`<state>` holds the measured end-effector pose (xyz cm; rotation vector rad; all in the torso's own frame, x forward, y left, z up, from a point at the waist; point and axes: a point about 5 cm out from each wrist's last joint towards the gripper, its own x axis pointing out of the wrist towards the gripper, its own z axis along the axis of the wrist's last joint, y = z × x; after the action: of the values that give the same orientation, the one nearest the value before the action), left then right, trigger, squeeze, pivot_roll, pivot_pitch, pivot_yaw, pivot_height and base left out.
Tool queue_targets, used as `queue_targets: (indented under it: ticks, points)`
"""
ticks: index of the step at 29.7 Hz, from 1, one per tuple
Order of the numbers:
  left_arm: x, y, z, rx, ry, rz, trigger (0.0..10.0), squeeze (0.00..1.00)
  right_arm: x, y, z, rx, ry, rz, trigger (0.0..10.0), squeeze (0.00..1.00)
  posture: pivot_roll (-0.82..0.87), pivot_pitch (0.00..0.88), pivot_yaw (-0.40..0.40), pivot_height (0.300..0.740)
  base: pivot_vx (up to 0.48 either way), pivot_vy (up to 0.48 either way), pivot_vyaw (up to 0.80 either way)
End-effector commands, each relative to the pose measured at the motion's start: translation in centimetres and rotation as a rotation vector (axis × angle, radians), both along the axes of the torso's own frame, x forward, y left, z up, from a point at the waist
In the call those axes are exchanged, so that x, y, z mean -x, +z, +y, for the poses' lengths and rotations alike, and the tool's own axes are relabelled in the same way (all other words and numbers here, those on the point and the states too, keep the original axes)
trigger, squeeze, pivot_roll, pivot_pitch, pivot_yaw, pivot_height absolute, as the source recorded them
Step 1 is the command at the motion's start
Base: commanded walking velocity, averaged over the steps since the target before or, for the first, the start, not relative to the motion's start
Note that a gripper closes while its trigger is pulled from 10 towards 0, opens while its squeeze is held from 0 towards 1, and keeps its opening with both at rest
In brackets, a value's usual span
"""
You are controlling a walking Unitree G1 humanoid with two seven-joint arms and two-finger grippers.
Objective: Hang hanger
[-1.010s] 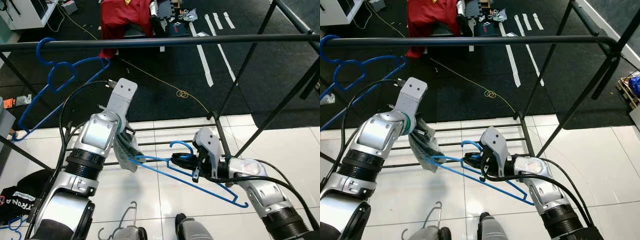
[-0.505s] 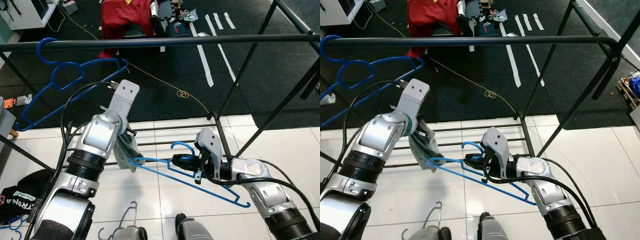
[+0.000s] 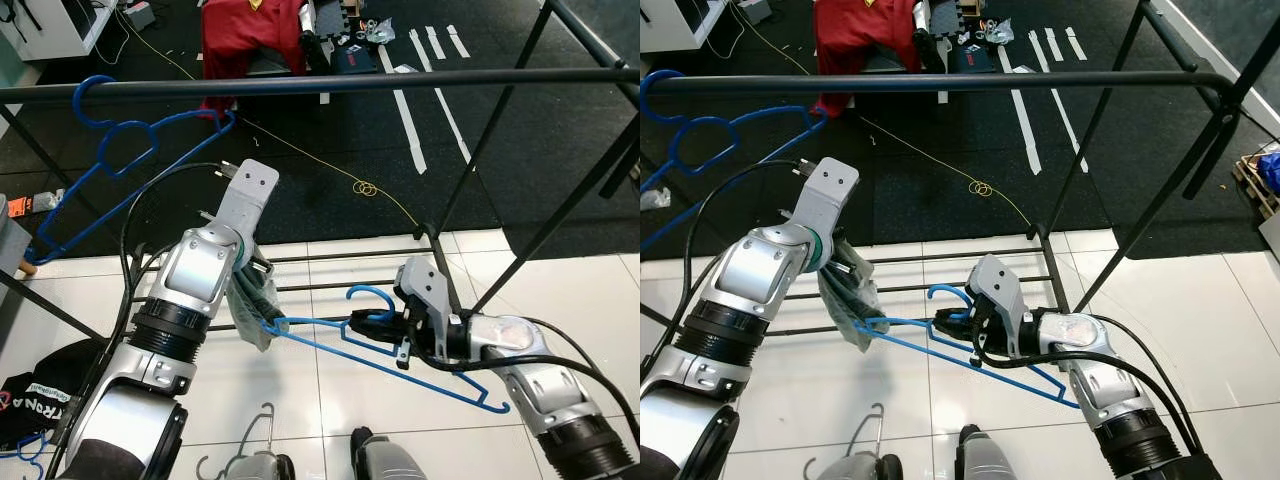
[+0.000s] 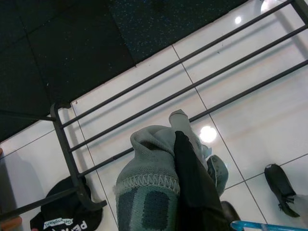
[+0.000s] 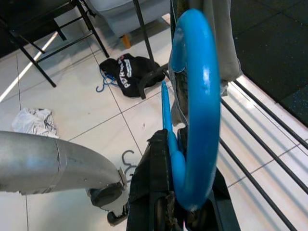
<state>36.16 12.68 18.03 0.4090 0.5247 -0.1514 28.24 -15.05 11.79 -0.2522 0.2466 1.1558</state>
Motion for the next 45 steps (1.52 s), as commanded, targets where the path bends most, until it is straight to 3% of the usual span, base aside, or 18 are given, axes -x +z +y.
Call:
queue_targets:
  ticks: [1, 22, 35, 45]
  points:
    - [0.3, -0.5, 0.1, -0.009, -0.004, 0.009, 10.0, 0.0, 0.2, -0.1, -0.5, 0.003, -0.005, 0.005, 10.0, 0.0, -0.08, 0.11, 0.108, 0.74, 0.0, 0.0, 0.0]
    - [0.9, 0.9, -1.6, 0.02, -0.078, -0.003, 10.0, 0.0, -0.7, -0.4, 0.0, 0.016, -0.024, -0.023, 10.0, 0.0, -0.07, 0.117, 0.11, 0.74, 0.0, 0.0, 0.0]
    - [0.9, 0.9, -1.5, 0.003, -0.084, -0.006, 10.0, 0.0, -0.7, -0.4, -0.9, 0.049, -0.047, -0.044, 10.0, 0.0, -0.07, 0.119, 0.114, 0.74, 0.0, 0.0, 0.0]
    - [1.4, 1.6, -2.1, 0.0, -0.102, 0.005, 10.0, 0.0, -1.7, -0.9, 0.8, 0.069, -0.097, -0.105, 10.0, 0.0, -0.07, 0.122, 0.116, 0.74, 0.0, 0.0, 0.0]
